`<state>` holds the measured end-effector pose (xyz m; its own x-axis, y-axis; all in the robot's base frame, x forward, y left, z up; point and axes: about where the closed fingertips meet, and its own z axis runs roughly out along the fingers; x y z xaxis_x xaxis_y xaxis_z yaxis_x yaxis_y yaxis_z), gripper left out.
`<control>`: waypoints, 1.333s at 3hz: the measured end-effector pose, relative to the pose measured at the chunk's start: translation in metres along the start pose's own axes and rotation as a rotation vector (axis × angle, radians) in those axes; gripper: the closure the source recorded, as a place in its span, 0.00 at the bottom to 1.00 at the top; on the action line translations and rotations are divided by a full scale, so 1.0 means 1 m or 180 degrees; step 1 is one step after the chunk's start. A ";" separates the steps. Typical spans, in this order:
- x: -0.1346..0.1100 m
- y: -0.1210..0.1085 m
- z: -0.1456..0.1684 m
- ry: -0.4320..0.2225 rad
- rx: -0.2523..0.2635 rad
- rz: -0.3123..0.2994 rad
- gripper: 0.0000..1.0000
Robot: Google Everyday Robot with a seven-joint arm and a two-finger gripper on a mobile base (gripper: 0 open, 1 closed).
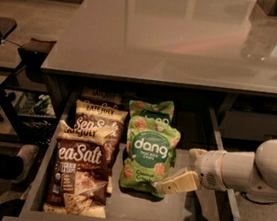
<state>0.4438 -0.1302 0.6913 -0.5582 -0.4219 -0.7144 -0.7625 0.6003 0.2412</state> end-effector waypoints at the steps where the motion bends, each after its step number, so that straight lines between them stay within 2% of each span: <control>1: 0.011 -0.005 0.026 -0.0042 -0.0084 0.0171 0.00; 2: 0.013 -0.002 0.045 -0.0081 -0.0197 0.0241 0.00; 3: 0.008 0.008 0.063 -0.0131 -0.0380 0.0272 0.00; 4: -0.001 0.021 0.076 -0.0137 -0.0532 0.0243 0.19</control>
Offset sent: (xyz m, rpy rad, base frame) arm 0.0142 0.0369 -0.0558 0.1219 0.0892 -0.0100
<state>0.4529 -0.0657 0.6474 -0.6048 -0.3477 -0.7165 -0.7641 0.5068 0.3991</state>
